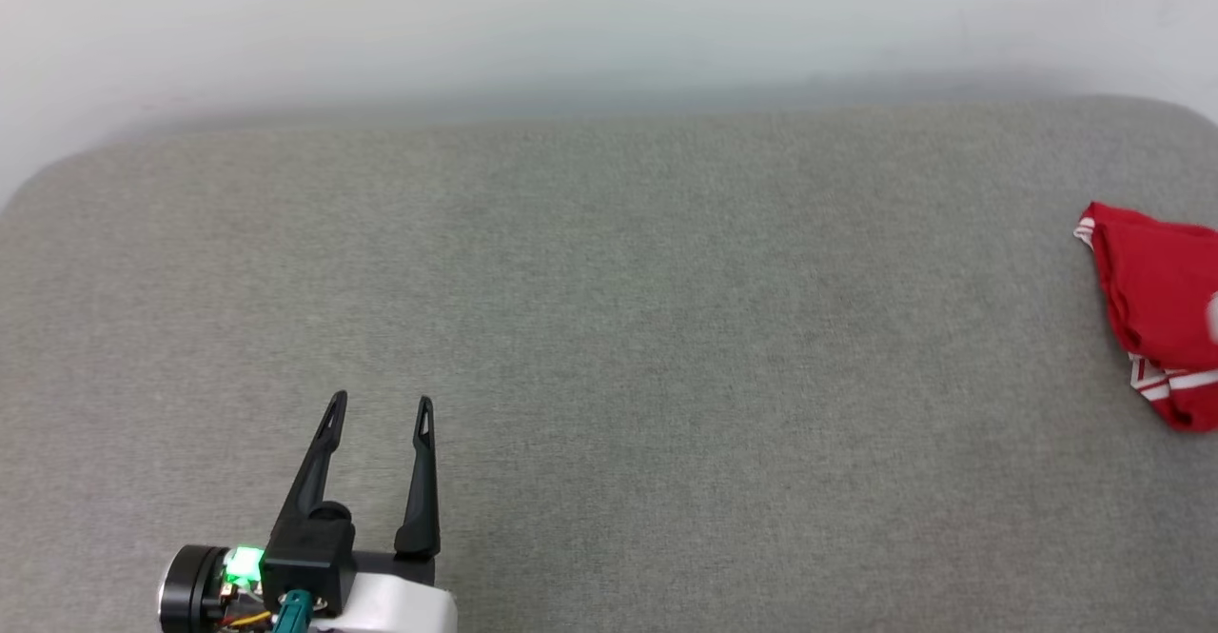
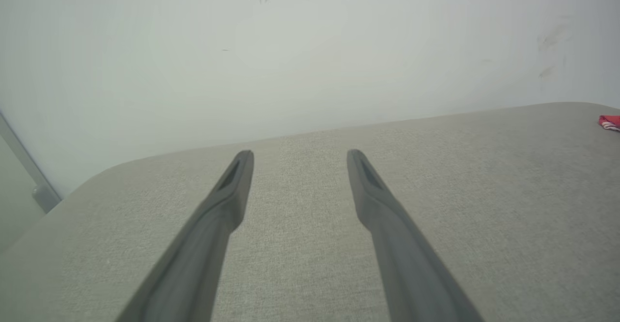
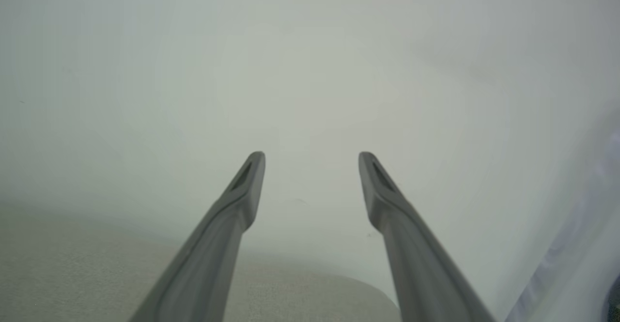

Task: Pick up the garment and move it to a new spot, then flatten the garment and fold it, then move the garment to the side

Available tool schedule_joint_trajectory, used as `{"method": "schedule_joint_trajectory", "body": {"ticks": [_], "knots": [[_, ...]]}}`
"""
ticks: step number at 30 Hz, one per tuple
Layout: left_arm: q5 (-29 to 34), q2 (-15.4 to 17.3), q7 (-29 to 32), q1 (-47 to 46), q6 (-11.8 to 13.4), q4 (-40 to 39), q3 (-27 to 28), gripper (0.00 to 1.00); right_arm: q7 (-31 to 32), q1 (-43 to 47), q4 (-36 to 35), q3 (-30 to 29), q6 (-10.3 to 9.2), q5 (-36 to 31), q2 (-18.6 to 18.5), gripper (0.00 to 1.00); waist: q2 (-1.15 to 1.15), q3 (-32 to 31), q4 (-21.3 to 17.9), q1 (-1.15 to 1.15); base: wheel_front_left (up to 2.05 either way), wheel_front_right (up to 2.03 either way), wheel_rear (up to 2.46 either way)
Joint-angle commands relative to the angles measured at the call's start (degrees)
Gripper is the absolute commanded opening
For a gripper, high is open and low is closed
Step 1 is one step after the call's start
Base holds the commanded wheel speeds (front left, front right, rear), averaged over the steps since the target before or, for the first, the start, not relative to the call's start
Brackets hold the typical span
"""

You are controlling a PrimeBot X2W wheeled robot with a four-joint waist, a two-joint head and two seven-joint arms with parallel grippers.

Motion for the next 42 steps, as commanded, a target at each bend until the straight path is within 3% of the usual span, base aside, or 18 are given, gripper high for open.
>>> {"method": "schedule_joint_trajectory", "body": {"ticks": [1, 9, 18, 28, 42], "knots": [[-0.2, 0.0, -0.1, 0.9, 0.0, 0.1, 0.3, 1.0, -0.3, 2.8, -2.7, -0.4, -0.09, -0.5, 2.4, 1.0, 0.0, -1.6, 1.1, 0.02, 0.0, 0.0, 0.0], [-0.6, -0.2, -0.1, 3.0, -0.6, 1.1, 1.8, 1.0, -0.5, 14.0, -14.3, 2.5, -0.09, -3.3, 12.6, 1.0, 0.0, -4.8, 3.0, 0.02, 0.0, 0.0, 0.0], [-0.2, -1.0, -0.1, 3.9, -1.4, 2.4, 2.2, 1.0, -0.5, 23.0, -14.6, 4.7, -0.09, -0.7, 18.2, 1.0, 0.0, -6.7, 4.1, 0.02, 0.0, 0.0, 0.0], [-0.9, -1.5, -0.1, 5.3, -2.5, 3.3, 3.2, 1.0, -0.5, 32.2, -16.7, 2.7, -0.08, 0.7, 22.3, 1.0, 0.0, -8.0, 3.5, 0.02, 0.0, 0.0, 0.0], [-1.3, -2.2, -0.1, 6.4, -4.7, 3.6, 4.3, 1.0, -0.5, 39.0, -20.4, 2.8, -0.08, 0.0, 23.6, 1.0, 0.0, -9.6, 3.9, 0.02, 0.0, 0.0, 0.0]]}}
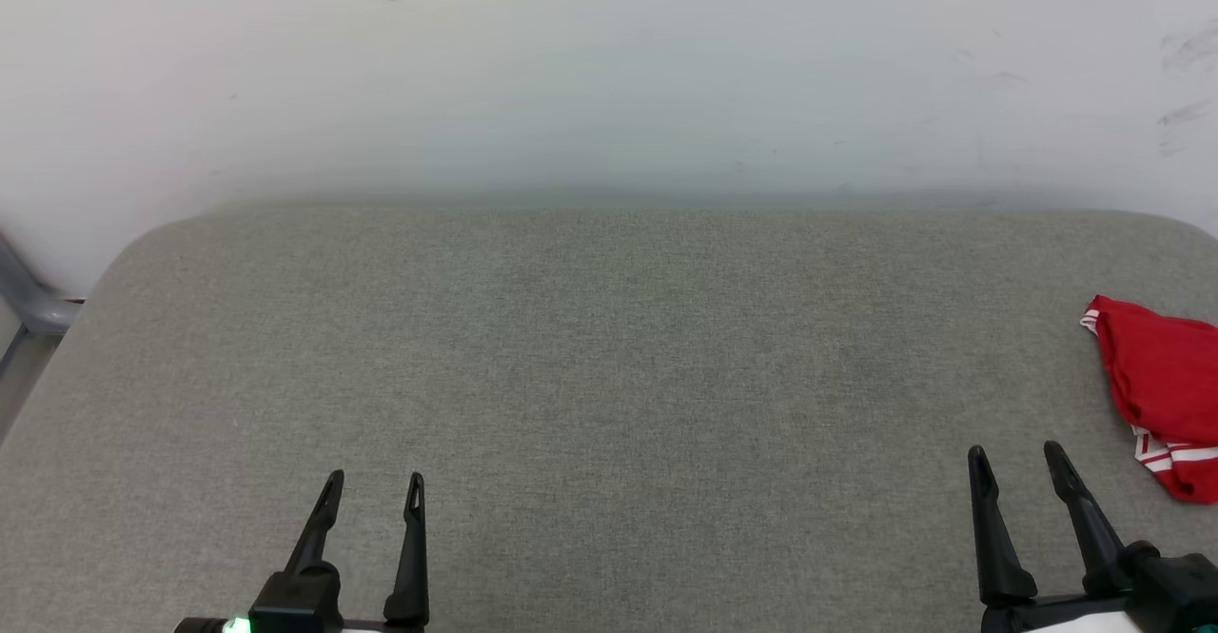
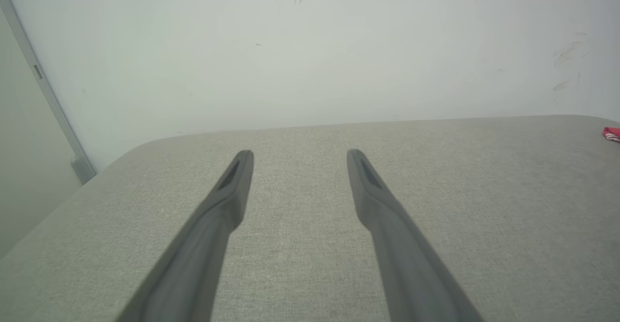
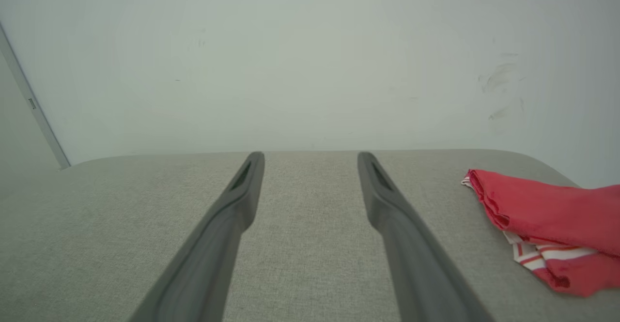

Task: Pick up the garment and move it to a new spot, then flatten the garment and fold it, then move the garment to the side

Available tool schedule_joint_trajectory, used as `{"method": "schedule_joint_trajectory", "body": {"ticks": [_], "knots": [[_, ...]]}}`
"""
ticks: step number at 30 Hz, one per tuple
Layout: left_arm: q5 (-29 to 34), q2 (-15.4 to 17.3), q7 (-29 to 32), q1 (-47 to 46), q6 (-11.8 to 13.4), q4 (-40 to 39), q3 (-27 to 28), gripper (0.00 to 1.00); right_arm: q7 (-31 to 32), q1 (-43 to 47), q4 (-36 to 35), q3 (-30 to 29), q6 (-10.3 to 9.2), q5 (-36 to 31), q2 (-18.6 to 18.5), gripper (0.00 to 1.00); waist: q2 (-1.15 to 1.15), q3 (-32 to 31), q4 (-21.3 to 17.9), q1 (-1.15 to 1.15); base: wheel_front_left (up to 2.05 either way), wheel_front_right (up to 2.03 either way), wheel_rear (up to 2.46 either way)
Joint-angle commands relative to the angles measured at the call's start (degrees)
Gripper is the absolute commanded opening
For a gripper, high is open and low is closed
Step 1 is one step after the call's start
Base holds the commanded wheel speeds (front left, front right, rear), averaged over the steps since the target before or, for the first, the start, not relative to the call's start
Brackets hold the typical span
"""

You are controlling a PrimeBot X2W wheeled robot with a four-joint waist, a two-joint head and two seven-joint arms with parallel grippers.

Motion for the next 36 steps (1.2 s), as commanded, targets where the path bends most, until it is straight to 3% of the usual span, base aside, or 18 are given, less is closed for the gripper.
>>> {"method": "schedule_joint_trajectory", "body": {"ticks": [1, 18, 19, 24, 36], "knots": [[-0.4, -0.1, -0.1, 1.0, -0.4, 0.0, 0.3, 1.0, -0.1, 1.1, -0.3, 0.1, -0.07, 0.6, 0.3, 1.0, 0.0, -0.2, 0.0, 0.0, 0.0, 0.0, 0.0], [-0.2, -0.9, -0.1, 0.9, -2.0, 0.9, 1.8, 1.0, -0.1, 1.4, 0.5, 0.8, -0.07, 1.7, 0.3, 1.0, 0.0, -0.6, 0.2, 0.0, 0.0, 0.0, 0.0], [-0.3, -0.7, 0.0, 0.9, -1.8, 1.1, 1.7, 0.0, 0.0, 0.9, 0.6, 0.8, 0.0, 1.5, 0.1, 0.0, 0.0, -0.6, 0.2, 0.0, 0.0, 0.0, 0.0], [-0.6, -0.7, 0.4, 1.6, -1.9, 3.3, 1.5, 0.0, 0.1, 1.4, 2.7, 0.9, 0.01, 1.7, 0.1, 0.0, 0.0, -0.6, 0.2, 0.0, 0.0, 0.0, 0.0], [-14.2, -1.0, 3.7, -0.9, -3.1, 5.1, 3.1, 0.0, 2.8, -0.9, 4.6, 1.0, 0.0, 15.1, -0.5, 0.0, 0.0, -0.3, 0.0, 0.0, 0.0, 0.0, 0.0]]}}
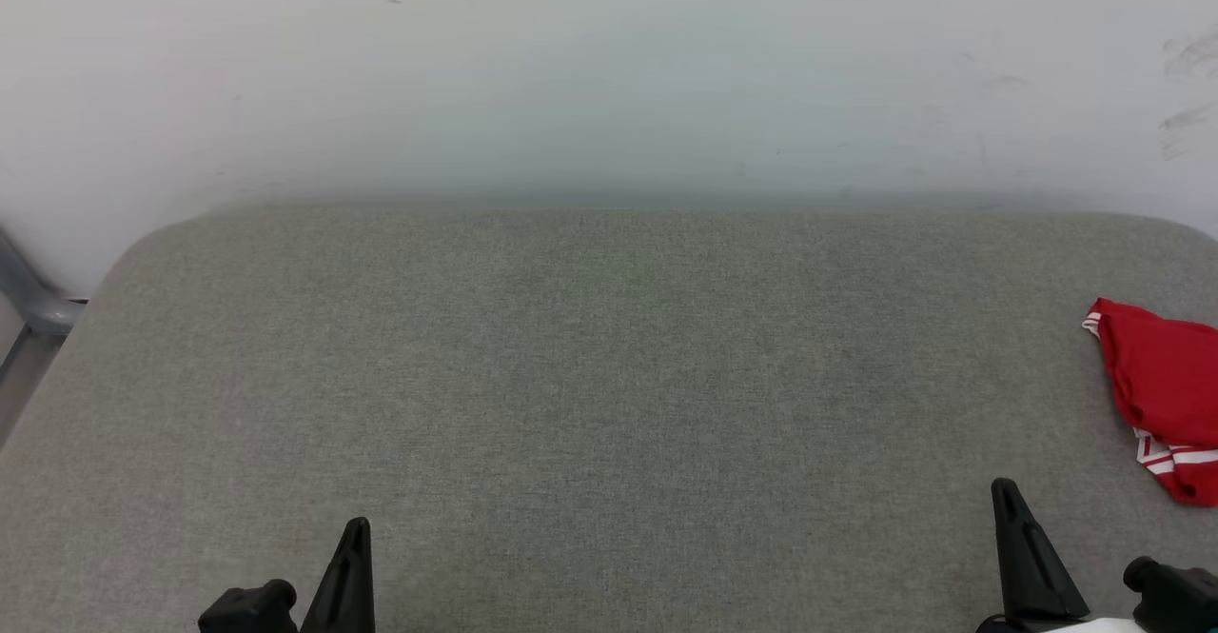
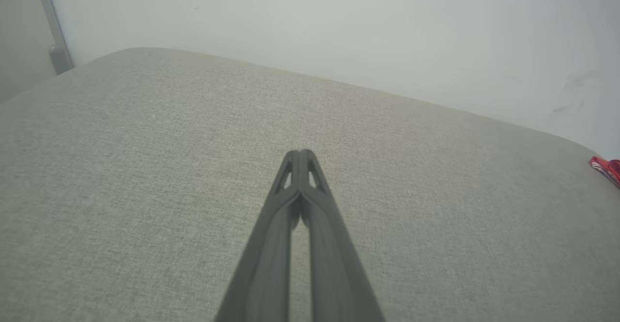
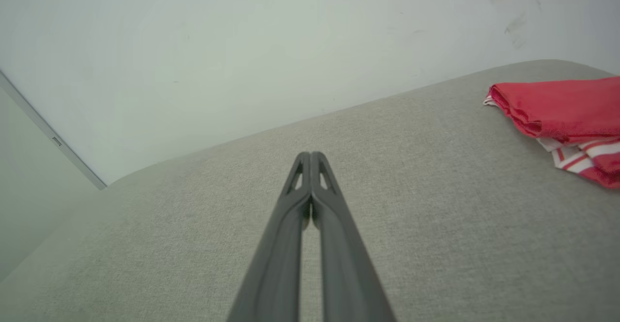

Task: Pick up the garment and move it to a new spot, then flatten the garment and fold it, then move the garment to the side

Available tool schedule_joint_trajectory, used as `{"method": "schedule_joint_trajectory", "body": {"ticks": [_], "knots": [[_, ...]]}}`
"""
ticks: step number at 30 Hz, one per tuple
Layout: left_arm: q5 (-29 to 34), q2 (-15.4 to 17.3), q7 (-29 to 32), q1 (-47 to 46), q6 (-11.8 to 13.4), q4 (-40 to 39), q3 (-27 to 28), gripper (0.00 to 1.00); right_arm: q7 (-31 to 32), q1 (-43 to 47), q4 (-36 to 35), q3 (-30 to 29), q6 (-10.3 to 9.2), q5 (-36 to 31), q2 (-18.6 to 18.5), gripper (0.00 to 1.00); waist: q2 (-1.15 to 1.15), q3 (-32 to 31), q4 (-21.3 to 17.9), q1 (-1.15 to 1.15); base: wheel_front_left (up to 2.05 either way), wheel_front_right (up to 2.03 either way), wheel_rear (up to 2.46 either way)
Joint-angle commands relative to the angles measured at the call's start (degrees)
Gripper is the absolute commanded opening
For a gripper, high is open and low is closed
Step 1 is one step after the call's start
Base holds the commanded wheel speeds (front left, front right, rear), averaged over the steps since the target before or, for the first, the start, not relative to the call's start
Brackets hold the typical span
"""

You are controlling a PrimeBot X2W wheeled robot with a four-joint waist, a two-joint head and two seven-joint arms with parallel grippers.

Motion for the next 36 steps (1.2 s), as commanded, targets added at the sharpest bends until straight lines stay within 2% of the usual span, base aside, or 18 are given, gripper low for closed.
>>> {"method": "schedule_joint_trajectory", "body": {"ticks": [1, 36], "knots": [[-2.5, -0.1, 0.6, -1.8, -0.4, -0.6, 0.5, 0.0, 0.4, -2.0, -0.6, 0.0, -0.01, 2.5, -0.5, 0.0, 0.0, 0.0, 0.0, 0.0, 0.0, 0.0, 0.0], [-35.9, -0.7, 8.6, -8.0, -3.4, 2.9, 4.2, 0.0, 7.7, -8.0, 3.6, -0.7, -0.03, 34.6, -1.3, 0.0, 0.0, 1.1, -0.6, 0.0, 0.0, 0.0, 0.0]]}}
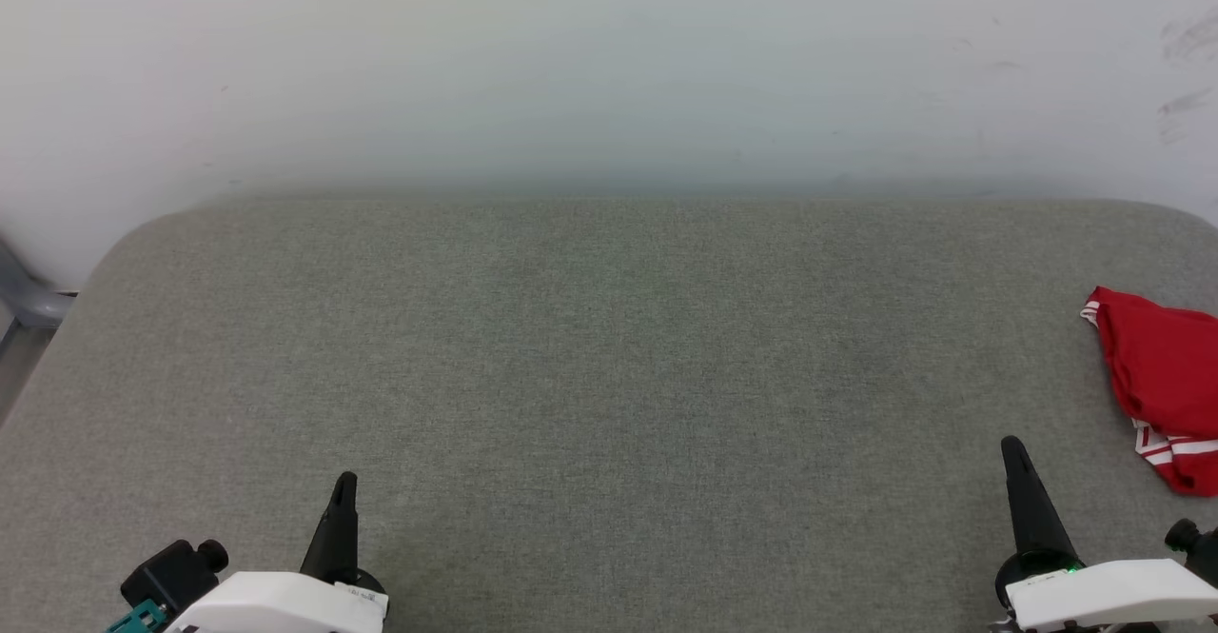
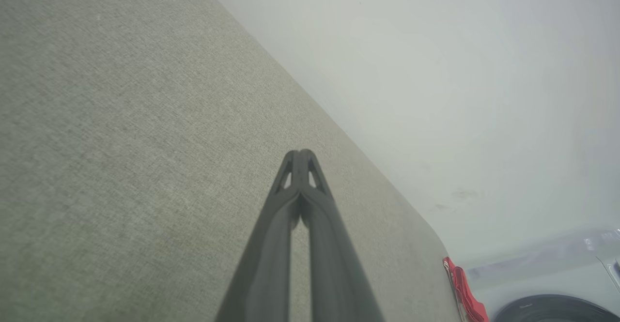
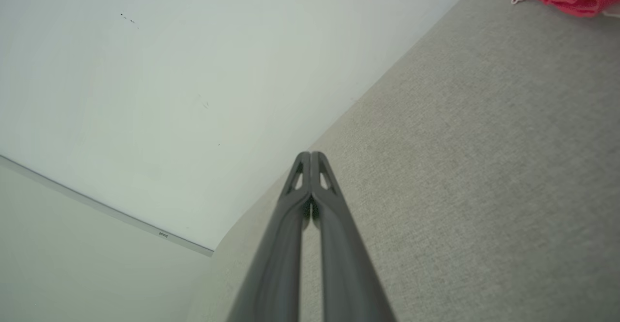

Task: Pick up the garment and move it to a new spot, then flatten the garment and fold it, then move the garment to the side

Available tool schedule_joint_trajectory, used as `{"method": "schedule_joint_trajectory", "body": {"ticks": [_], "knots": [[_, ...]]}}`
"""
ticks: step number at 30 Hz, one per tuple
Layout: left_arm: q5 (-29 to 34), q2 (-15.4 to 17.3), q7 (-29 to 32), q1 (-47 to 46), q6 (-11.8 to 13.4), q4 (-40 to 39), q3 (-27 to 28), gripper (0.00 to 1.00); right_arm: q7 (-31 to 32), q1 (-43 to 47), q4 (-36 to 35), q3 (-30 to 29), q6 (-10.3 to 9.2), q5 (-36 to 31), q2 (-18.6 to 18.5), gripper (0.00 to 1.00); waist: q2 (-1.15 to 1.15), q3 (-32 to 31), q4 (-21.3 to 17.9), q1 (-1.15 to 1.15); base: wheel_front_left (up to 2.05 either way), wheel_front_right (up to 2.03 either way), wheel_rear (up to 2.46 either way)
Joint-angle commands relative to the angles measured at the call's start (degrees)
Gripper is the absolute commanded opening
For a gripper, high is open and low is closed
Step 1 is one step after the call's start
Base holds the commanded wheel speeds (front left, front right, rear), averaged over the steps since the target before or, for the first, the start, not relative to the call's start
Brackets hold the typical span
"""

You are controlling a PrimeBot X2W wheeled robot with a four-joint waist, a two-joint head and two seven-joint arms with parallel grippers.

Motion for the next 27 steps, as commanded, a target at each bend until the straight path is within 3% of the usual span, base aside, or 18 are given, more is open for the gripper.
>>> {"method": "schedule_joint_trajectory", "body": {"ticks": [1, 27], "knots": [[-2.1, 0.1, 0.5, -1.4, -0.5, -0.3, 0.3, 0.0, 0.4, -1.6, -0.3, -0.2, -0.02, 2.0, -0.5, 0.0, 0.0, 0.0, 0.0, 0.0, 0.0, 0.0, 0.0], [-19.5, -0.2, 4.7, -4.7, -2.0, 1.6, 2.3, 0.0, 4.6, -4.7, 2.0, -1.1, -0.03, 18.3, -0.5, 0.0, 0.0, 0.8, -0.4, 0.0, 0.0, 0.0, 0.0]]}}
